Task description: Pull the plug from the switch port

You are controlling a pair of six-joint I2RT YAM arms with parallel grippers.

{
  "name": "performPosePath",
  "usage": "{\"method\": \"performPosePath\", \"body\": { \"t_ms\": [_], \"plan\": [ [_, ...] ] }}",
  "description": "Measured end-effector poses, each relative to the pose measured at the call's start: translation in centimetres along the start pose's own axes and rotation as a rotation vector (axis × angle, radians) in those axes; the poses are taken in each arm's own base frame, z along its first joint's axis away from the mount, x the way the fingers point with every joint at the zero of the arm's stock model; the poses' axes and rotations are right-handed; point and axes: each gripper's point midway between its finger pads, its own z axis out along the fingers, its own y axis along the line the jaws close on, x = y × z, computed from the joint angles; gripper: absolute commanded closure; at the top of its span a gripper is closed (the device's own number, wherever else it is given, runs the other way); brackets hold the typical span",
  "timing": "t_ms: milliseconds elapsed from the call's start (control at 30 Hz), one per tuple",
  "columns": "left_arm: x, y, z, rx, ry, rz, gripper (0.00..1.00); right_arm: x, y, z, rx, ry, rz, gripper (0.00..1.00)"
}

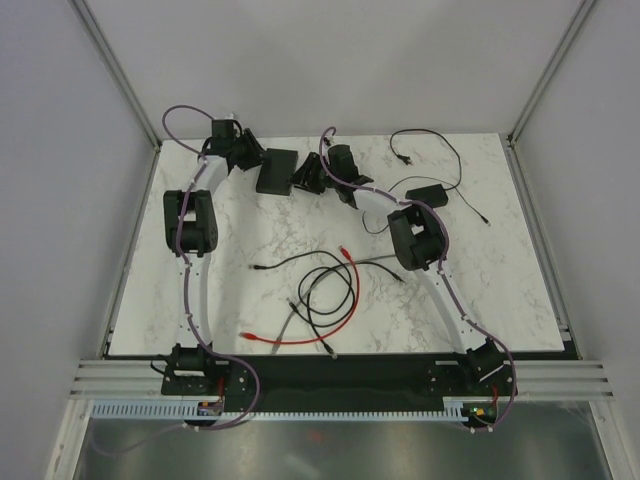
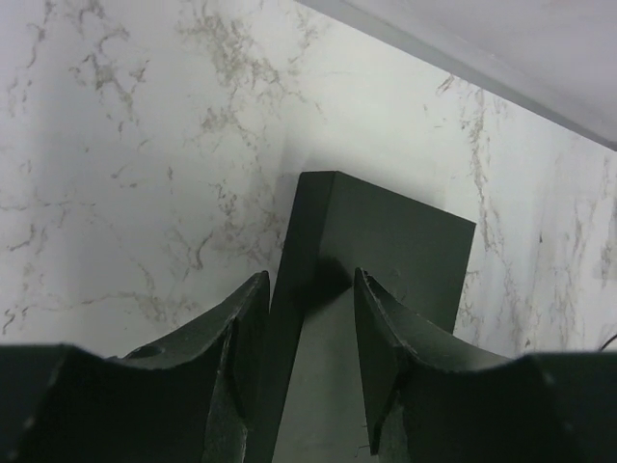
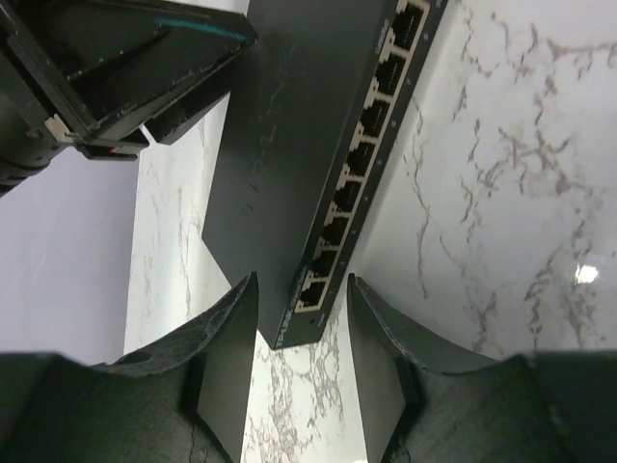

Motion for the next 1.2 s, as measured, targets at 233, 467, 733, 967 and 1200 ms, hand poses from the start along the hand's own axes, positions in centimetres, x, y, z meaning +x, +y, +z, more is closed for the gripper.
{"method": "performPosePath", "body": {
  "t_ms": [233,467,733,967,1200],
  "plan": [
    [0.1,-1.7,0.1,0.091,0.029,0.007,0.55,-0.9,0.9,0.4,-0.027,-0.019,-0.011,0.51],
    [0.6,-2.2,0.3,0.179,0.066,0.006,0.58,-0.8,0.8,0.3,-0.031,-0.005,0.002,0.54],
    [2.9,-5.6,0.4,0.308,0.136,0.035,0.58,2.2,0.4,-1.4,-0.016,0.043,0.047,0.56],
    [10.2,-12.6,0.0,0.475,0.311,0.086,0.6,7.1,2.4,-4.7,0.036,0.069,0.091,0.51],
    [12.4,-14.3,-1.4,0.466,0.38,0.082,0.55,7.0,4.2,-8.1,0.064,0.09,0.048,0.47]
  ]
}}
